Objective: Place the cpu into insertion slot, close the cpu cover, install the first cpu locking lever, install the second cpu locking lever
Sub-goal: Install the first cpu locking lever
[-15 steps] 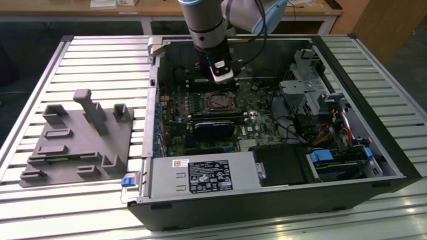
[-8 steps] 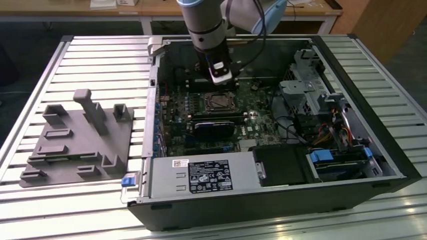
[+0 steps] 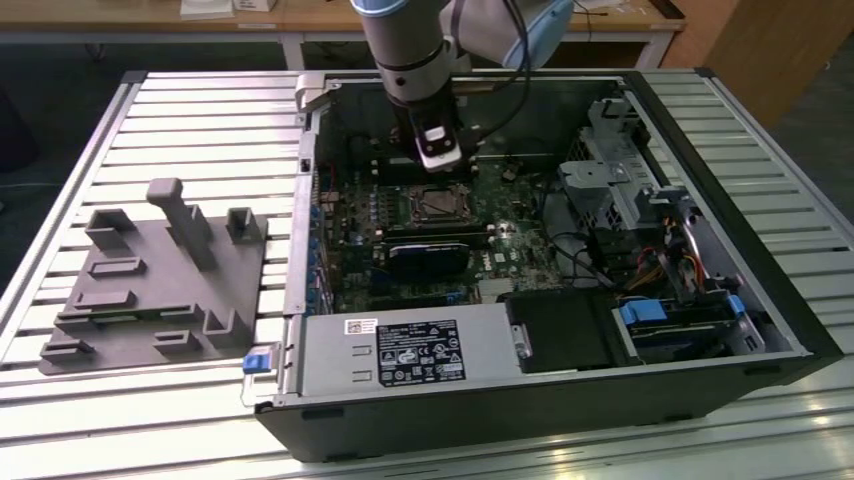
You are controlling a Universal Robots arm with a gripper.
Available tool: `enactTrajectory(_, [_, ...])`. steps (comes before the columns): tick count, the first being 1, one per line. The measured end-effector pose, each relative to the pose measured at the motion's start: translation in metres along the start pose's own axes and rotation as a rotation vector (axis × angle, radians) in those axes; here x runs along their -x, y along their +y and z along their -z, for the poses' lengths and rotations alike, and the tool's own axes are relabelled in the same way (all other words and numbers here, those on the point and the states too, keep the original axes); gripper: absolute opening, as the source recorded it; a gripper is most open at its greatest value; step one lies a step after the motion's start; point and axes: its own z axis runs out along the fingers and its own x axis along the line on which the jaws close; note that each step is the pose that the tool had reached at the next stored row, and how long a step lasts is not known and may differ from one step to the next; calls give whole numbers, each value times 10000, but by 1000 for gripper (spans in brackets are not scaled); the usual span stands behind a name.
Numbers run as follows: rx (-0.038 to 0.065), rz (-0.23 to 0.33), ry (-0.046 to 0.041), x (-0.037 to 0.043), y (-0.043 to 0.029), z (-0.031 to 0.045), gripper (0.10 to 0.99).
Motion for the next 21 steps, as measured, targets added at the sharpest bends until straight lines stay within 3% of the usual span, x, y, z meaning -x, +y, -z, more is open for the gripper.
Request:
enactTrajectory(13, [-39, -184, -38, -10, -12, -43, 106])
enactTrajectory(17, [73, -218, 13, -10, -12, -45, 106])
enactTrajectory(21, [75, -215, 6, -8, -9, -38, 106])
